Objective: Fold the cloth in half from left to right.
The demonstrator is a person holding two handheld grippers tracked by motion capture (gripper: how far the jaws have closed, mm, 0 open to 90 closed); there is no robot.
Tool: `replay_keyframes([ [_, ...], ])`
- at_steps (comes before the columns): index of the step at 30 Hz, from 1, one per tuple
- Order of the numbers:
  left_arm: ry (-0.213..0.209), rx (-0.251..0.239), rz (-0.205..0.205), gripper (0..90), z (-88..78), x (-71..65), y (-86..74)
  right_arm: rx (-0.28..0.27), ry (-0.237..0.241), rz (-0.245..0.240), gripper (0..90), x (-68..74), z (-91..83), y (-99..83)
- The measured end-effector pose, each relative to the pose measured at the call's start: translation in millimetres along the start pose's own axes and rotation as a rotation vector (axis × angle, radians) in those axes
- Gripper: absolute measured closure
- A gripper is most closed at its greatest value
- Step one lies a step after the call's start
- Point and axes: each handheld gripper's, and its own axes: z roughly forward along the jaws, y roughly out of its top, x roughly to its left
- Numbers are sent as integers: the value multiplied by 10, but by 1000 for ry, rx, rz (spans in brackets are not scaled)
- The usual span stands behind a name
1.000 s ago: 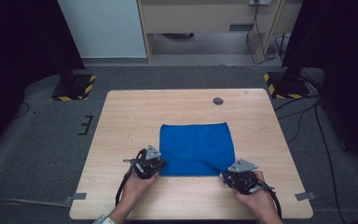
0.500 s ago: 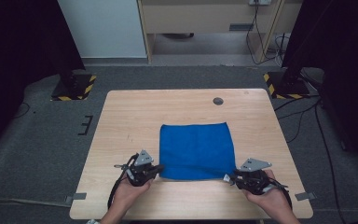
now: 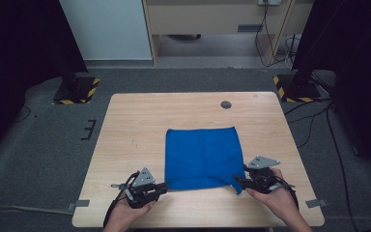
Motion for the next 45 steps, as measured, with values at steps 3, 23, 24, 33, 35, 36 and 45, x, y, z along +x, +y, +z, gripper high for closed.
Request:
replay_keyframes([
  [3,23,-15,-11,795,36,73,64,25,-2,-12,450,-26,142,51],
  [23,-4,38,-29,782,111,138,-37,89,134,-100,361,14,155,-136],
  [24,1,10,-28,771,40,99,-29,92,140,-107,358,16,103,-186],
  [33,28,58,12,592,176,42,-37,95,161,-114,319,32,110,-195],
  [35,17,88,28,606,189,4,-70,95,156,-118,313,56,142,-177],
  [36,22,95,36,612,177,-12,-82,93,158,-115,312,64,151,-165],
  [45,111,57,14,431,165,182,95,56,136,-83,204,82,291,-27],
])
